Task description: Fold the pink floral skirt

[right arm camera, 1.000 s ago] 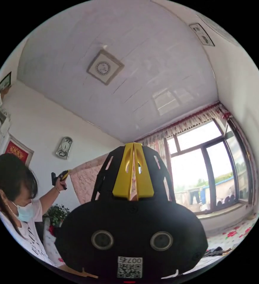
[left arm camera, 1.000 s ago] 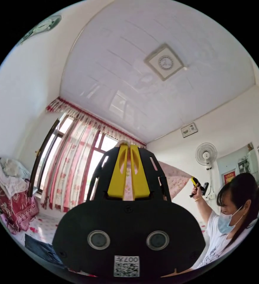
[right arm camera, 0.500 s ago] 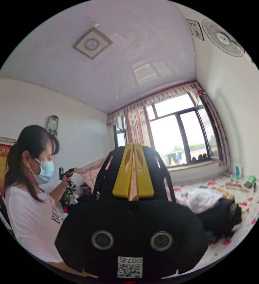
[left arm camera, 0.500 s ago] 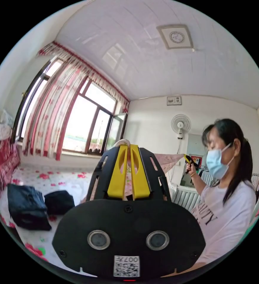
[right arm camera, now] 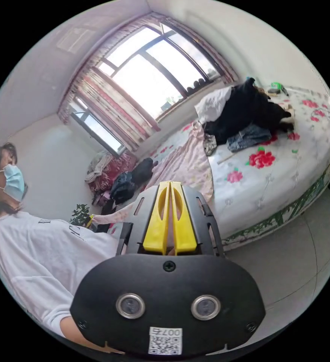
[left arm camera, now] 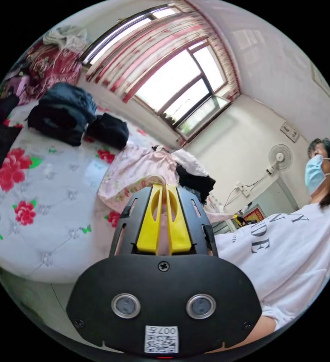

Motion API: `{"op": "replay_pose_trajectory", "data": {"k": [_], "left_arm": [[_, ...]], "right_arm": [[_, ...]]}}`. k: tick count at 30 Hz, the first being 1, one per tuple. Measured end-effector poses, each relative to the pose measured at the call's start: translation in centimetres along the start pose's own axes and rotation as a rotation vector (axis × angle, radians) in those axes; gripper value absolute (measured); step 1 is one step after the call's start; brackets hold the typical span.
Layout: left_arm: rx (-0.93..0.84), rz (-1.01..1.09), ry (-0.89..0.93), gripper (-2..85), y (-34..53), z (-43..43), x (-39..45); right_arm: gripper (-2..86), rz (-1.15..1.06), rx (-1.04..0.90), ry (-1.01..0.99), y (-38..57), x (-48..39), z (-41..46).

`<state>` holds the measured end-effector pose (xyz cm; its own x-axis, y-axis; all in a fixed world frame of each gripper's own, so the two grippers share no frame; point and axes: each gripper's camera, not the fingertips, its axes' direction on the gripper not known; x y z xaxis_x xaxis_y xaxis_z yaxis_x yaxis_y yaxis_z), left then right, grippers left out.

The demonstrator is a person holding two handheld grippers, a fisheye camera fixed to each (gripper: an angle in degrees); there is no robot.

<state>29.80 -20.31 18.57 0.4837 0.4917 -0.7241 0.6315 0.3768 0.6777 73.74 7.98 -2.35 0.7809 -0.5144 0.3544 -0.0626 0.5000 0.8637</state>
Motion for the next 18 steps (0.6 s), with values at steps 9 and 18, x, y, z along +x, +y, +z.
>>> {"op": "replay_pose_trajectory", "data": {"k": [9,18], "left_arm": [[-0.055,-0.122,0.028,-0.8,-4.1,9.1,-10.2],[-0.151,-0.388,-0.136,2.0,-12.6,26.3,-23.5]], "right_arm": [[-0.2,0.059,-0.041,-0.037,-8.8,4.8,7.8],[0.7,0.048,-0.221,0.091,-24.2,10.1,26.0]]}}
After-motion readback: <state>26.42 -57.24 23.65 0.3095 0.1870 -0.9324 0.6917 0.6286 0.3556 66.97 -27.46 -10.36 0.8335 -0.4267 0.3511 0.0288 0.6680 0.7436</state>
